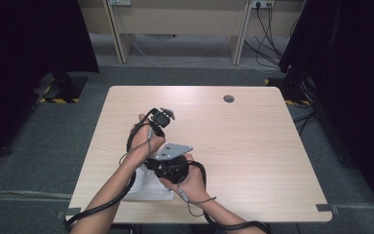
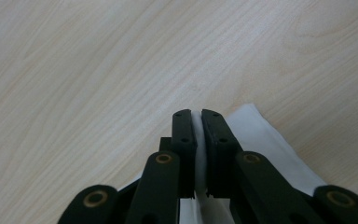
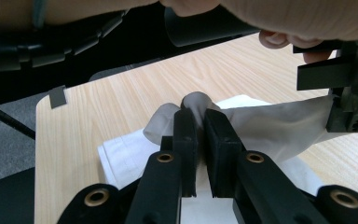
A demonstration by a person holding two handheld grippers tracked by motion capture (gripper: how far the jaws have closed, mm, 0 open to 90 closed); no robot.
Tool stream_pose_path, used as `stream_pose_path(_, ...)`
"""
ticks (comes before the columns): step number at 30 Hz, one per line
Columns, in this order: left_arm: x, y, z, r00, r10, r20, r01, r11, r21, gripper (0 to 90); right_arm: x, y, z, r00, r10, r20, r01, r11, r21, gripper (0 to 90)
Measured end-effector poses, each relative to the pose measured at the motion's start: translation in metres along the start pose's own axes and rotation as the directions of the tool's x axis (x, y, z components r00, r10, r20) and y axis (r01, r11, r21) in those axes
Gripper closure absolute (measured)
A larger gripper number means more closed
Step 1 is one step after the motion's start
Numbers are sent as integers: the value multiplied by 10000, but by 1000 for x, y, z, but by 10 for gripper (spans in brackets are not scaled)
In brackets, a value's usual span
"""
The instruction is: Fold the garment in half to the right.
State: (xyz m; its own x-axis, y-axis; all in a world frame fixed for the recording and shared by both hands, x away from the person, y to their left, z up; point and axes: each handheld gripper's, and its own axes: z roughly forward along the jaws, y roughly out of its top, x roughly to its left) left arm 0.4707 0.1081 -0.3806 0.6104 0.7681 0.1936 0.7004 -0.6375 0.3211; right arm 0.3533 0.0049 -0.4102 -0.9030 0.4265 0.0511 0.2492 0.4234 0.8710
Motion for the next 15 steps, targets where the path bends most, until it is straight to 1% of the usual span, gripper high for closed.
stream_pose_path(10,-2,0,4,10000,-11,72,11,10000,-11,835,-1,-4,0,10000,44,16,-44,10000,43,841)
stream_pose_path(15,-4,1,7,9999,1,113,-1,10000,-6,834,-3,-9,-1,10000,89,44,-89,9999,110,840)
